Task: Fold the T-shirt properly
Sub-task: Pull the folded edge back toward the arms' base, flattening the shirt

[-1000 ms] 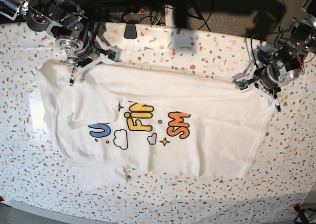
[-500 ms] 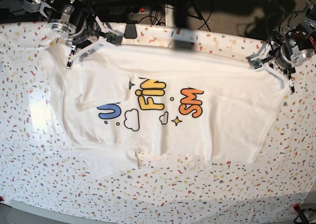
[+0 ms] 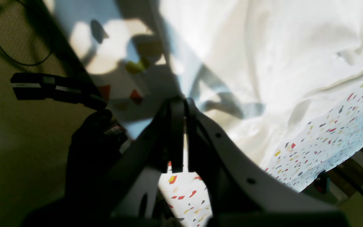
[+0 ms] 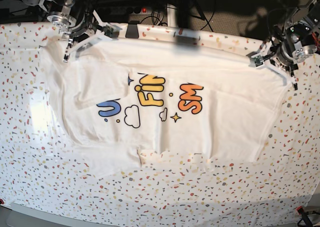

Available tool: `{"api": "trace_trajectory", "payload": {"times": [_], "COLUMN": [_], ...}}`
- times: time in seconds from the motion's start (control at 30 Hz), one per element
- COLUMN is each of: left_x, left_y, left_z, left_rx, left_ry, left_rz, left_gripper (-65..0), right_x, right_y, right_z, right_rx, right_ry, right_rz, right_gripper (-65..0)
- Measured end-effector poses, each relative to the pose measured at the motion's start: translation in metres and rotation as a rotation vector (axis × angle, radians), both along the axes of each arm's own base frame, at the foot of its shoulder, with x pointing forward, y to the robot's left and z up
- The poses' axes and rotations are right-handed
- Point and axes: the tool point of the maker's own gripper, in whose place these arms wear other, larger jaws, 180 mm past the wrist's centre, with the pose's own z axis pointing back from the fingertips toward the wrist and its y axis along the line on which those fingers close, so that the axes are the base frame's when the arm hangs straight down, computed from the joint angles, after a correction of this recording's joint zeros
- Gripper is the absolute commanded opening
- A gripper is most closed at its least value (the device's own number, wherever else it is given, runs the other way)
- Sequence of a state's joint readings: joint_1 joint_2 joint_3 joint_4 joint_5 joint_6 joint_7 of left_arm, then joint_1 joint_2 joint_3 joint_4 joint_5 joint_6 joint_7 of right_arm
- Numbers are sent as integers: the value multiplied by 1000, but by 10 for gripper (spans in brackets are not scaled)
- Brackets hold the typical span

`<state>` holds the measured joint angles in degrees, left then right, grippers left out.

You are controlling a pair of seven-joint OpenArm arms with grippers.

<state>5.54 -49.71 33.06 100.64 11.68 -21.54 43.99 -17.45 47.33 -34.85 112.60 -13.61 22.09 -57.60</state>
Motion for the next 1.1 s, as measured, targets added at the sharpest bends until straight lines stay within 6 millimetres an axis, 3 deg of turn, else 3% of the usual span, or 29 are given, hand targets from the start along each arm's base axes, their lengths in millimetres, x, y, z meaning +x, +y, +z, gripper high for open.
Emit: {"api": "trace_trajectory", "payload": {"times": [0.4, 0.63, 1.1], "left_x": [-2, -21, -11], "left_y": [13, -9, 8], "left_z": [1, -3, 4], "left_rx": [41, -17, 97], "left_ry": [9, 22, -27], "left_rz": [49, -19, -32], "left_gripper": [-650, -650, -650], "right_x": [4, 4, 7], "right_y": [-14, -14, -9], "right_z": [5, 5, 5], "right_rx": [-69, -68, -41], "right_ry": [-25, -26, -42], "right_rz": [-13, -13, -18], "right_gripper": [-650, -650, -650]}}
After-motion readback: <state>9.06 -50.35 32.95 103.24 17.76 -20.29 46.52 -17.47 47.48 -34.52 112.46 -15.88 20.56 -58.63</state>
